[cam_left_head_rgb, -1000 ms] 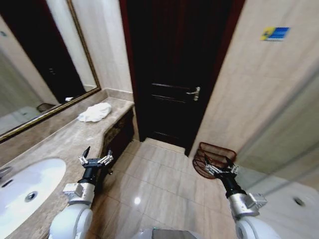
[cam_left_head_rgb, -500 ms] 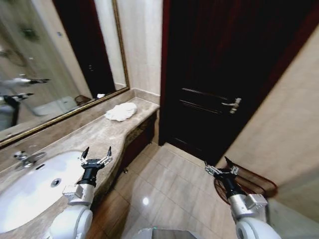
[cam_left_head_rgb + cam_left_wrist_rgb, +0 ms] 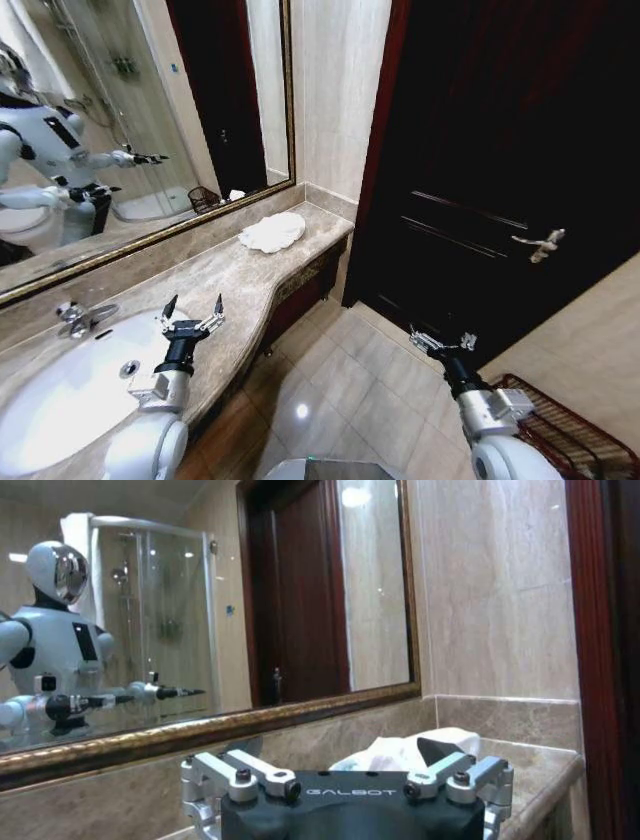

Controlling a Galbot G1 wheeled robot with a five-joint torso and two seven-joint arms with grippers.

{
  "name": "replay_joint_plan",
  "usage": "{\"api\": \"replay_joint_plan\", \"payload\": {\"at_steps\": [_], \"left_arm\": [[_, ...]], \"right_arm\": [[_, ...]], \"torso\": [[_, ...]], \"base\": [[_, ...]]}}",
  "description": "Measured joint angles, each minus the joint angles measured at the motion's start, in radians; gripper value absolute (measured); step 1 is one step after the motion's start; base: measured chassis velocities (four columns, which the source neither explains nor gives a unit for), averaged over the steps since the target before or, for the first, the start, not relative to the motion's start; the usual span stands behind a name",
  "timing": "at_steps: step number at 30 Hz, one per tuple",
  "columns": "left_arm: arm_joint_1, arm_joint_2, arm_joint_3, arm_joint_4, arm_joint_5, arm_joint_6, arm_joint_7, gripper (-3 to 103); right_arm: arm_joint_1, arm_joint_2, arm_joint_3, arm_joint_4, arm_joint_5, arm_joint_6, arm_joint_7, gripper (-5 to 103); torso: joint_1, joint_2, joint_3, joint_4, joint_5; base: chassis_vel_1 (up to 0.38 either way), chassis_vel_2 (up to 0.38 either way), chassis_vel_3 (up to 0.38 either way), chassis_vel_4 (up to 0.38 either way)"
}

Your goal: Discard the used towel into the hamper.

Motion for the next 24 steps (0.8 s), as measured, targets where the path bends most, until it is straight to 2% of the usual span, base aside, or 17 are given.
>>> {"api": "replay_joint_plan", "payload": {"at_steps": [24], "left_arm": [[0.017,0.011,-0.004,-0.04,-0.007,0.012,-0.004,100]], "right_arm": [[-0.01,0.006,-0.001,0.014,0.004,0.017,-0.004,100]], "torso": [[0.001,0.0,0.0,0.0004,0.0001]], "base": [[-0.148,0.147,0.144,-0.143]]}}
